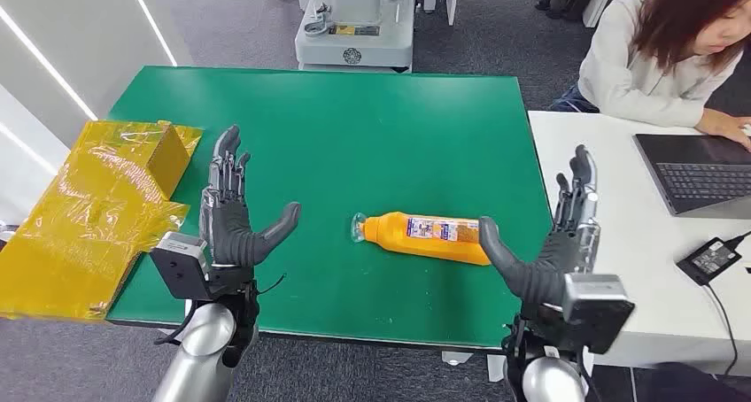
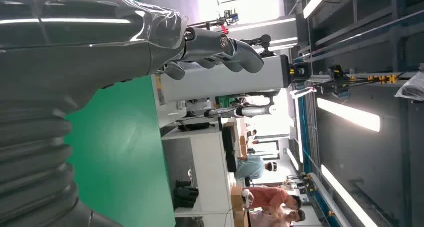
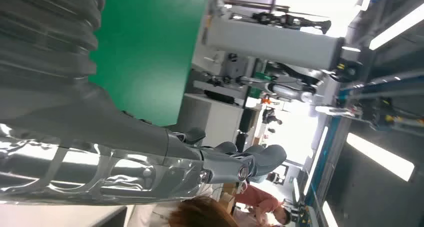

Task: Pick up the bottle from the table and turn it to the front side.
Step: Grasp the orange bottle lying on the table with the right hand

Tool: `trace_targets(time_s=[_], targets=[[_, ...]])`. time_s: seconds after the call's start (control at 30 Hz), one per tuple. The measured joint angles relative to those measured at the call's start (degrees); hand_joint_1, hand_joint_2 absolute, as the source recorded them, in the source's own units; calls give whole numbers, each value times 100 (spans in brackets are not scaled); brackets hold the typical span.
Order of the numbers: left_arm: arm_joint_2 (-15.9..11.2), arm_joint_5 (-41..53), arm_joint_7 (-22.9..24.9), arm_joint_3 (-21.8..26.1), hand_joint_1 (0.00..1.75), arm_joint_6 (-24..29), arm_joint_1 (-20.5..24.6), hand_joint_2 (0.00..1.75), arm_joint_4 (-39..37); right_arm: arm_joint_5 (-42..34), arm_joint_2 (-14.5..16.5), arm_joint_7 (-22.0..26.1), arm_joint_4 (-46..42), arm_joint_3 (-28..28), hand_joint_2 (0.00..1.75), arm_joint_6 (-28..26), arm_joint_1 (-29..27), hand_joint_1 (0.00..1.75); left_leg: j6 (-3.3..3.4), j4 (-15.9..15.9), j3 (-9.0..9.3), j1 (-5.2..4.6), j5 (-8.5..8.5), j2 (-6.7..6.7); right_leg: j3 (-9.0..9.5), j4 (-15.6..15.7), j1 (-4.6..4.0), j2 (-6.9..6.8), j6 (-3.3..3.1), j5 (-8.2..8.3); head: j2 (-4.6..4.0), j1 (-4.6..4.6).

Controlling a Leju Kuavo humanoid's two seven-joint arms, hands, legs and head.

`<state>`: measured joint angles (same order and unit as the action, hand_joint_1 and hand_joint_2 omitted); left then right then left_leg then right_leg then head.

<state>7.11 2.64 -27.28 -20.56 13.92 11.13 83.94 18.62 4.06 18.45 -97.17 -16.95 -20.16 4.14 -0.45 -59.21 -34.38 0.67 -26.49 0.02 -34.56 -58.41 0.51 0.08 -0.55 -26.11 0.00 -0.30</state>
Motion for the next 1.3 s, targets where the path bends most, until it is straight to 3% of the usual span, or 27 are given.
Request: trace_targets(time_s=[0.27,0.5,0.63,0.8,1.1,1.3], targets=[[13,62,-77,47,0,-58,-31,175,-78,1028,-216,-769,821,39,175,376,686,0,0,-1,-1,-1,0,-1,-1,0,0,2,0,1,0,-1],[-7,2,-59,53,0,-291,41,175,-268,1287,-636,-1679,2429,-155,175,1794,2175,0,2,-4,0,-1,6,0,0,0,0,1,-1,10,0,0],[-31,-49,-57,49,0,-341,75,175,-416,1213,-825,-1780,3488,-456,175,2228,2933,0,2,-6,0,0,8,-4,0,-1,0,-1,-2,11,0,0],[-52,-70,-57,47,0,-346,86,175,-521,1249,-930,-1951,4247,-749,175,2647,3383,0,1,-5,-3,0,5,-5,-3,-1,0,0,-1,9,0,-1],[-156,-381,38,38,0,-322,112,175,-627,1408,-1240,-2145,5699,-2049,175,4825,4559,0,2,-6,-4,0,7,-10,-3,-1,0,-5,0,9,0,-1],[-200,-436,59,33,0,-326,141,175,-683,1316,-1427,-2139,6033,-2544,175,5004,4842,0,3,-9,-4,-1,6,-8,-3,0,1,-2,0,9,0,0]])
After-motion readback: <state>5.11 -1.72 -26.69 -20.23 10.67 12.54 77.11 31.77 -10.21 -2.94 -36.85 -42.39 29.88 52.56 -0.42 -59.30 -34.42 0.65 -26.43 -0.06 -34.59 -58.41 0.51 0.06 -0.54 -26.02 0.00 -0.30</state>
